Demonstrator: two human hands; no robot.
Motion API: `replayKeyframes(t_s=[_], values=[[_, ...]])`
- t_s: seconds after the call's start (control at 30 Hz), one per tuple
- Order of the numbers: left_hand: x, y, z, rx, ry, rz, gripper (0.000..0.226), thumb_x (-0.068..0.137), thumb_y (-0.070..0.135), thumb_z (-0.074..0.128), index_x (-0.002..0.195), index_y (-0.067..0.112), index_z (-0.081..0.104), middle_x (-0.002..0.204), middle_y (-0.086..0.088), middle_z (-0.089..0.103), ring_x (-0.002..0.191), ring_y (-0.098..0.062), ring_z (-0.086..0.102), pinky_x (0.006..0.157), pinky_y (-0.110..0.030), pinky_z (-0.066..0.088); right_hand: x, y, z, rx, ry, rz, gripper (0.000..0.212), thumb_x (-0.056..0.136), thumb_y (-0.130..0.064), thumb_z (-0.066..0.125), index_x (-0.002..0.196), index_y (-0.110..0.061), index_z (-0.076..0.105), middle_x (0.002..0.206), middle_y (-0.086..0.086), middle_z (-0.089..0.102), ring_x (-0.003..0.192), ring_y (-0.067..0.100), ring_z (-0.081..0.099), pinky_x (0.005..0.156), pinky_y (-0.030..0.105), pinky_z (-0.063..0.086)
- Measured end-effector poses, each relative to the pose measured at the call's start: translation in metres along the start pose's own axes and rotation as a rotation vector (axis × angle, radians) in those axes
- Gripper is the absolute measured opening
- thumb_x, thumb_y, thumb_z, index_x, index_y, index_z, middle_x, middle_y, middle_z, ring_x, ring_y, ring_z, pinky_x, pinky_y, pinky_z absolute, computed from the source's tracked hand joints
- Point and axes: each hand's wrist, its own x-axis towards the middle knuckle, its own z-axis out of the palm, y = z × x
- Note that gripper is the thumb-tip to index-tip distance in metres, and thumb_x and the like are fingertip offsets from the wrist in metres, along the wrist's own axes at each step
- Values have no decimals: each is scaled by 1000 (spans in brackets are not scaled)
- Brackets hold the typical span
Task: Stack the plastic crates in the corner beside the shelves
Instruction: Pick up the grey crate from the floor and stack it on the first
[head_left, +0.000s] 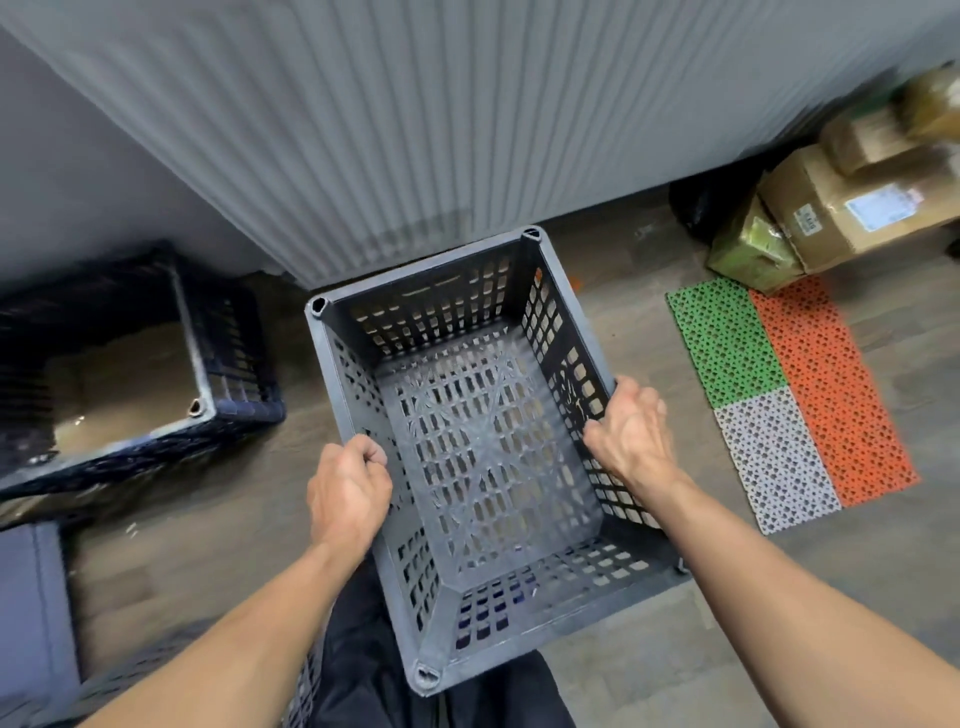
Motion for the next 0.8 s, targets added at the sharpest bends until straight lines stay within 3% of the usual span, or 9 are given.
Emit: replayKeyframes(t_s=[0.17, 0.3, 0.5, 0.67, 0.8], values=[[-27, -2, -65, -47, 104, -50, 23, 89, 11, 47, 73, 28, 53, 89, -1, 55, 76, -19, 53, 66, -29, 34, -34, -49, -33, -2, 50, -79, 56, 83, -11, 52, 137, -2, 39, 132, 23, 45, 122, 38, 42, 100, 47, 40], [-38, -14, -115, -95, 180, -112, 24, 88, 13, 49, 74, 32, 54, 90, 0, 57, 79, -24, 55, 72, -30, 35, -54, -93, -53, 11, 95, -173, 44, 80, -10, 52, 123, -4, 51, 120, 17, 54, 109, 37, 51, 90, 46, 48], [-50, -40, -190, -167, 271, -206, 23, 90, 12, 51, 79, 30, 58, 92, 2, 60, 79, -25, 57, 69, -32, 37, -85, -172, -74, -7, 138, -318, 38, 79, -11, 49, 117, -10, 55, 106, 9, 61, 93, 30, 58, 81, 47, 55], [-61, -72, -246, -239, 350, -287, 23, 90, 14, 53, 76, 32, 56, 89, 5, 61, 74, -20, 57, 66, -34, 47, -111, -245, -89, -83, 114, -449, 34, 82, -13, 52, 116, -13, 53, 107, 6, 59, 94, 27, 59, 83, 47, 54], [-60, -102, -283, -291, 371, -379, 20, 89, 17, 54, 77, 32, 57, 87, 2, 63, 76, -25, 59, 65, -33, 46, -127, -313, -89, -175, 109, -565, 25, 82, -13, 51, 107, -13, 54, 103, 6, 60, 92, 28, 60, 82, 47, 53]])
